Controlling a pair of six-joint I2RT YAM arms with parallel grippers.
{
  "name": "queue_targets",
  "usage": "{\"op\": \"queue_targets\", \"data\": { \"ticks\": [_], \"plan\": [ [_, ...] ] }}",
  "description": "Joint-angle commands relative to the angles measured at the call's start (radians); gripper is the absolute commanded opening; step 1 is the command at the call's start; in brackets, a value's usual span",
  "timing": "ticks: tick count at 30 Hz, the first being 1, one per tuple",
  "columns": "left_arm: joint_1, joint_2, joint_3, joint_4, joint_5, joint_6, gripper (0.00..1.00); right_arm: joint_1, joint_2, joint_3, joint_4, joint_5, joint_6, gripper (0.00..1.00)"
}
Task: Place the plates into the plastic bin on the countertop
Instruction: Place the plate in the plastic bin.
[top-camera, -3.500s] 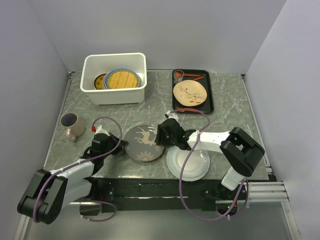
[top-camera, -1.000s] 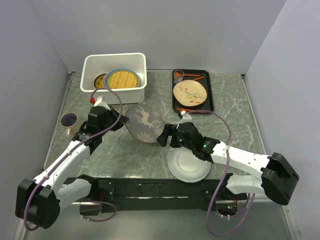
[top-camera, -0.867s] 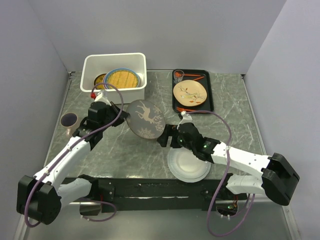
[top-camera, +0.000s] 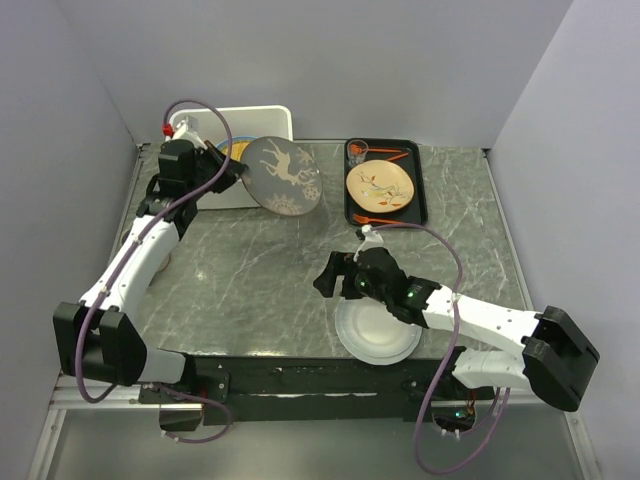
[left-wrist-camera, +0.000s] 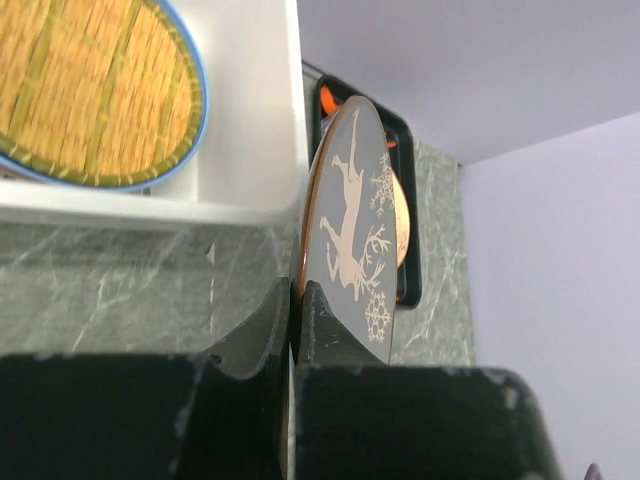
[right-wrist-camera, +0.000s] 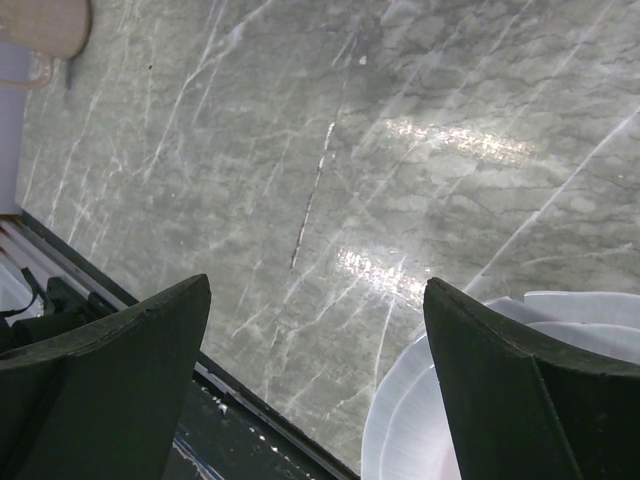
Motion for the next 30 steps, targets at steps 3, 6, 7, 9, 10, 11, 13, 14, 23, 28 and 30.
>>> {"op": "queue_targets", "data": {
  "ticks": [3, 6, 7, 9, 10, 11, 13, 14, 23, 28, 30],
  "plan": [
    [0.026, 0.028, 0.128, 0.166, 0.059, -0.075, 0.01, 0.004, -0.008, -0.01, 0.043, -0.002, 0.002, 0.94],
    [0.036, 0.051, 0.153, 0.169, 0.053, -0.08, 0.01, 0.005, -0.022, -0.01, 0.036, 0.001, -0.002, 0.94],
    [0.047, 0.064, 0.168, 0.169, 0.053, -0.083, 0.01, 0.005, -0.025, -0.01, 0.033, 0.002, -0.002, 0.94],
    [0.056, 0.081, 0.185, 0.169, 0.059, -0.091, 0.01, 0.005, -0.037, -0.011, 0.031, 0.004, -0.004, 0.95],
    [0.069, 0.095, 0.205, 0.167, 0.065, -0.095, 0.01, 0.005, -0.04, -0.013, 0.03, 0.004, -0.005, 0.95],
    [0.073, 0.101, 0.211, 0.17, 0.071, -0.101, 0.01, 0.005, -0.045, -0.011, 0.028, 0.004, -0.007, 0.95],
    [0.082, 0.117, 0.237, 0.161, 0.063, -0.107, 0.01, 0.004, -0.048, -0.014, 0.029, 0.006, -0.01, 0.95],
    [0.085, 0.123, 0.246, 0.155, 0.059, -0.111, 0.01, 0.005, -0.051, -0.016, 0.029, 0.004, -0.012, 0.96],
    [0.13, 0.189, 0.329, 0.112, 0.013, -0.108, 0.01, 0.005, -0.06, -0.016, 0.036, 0.006, -0.025, 1.0],
    [0.161, 0.21, 0.338, 0.11, 0.002, -0.108, 0.01, 0.005, -0.073, -0.011, 0.022, 0.013, -0.038, 1.0],
    [0.168, 0.212, 0.337, 0.11, -0.013, -0.107, 0.01, 0.004, -0.077, -0.011, 0.017, 0.013, -0.041, 1.0]
  ]
}}
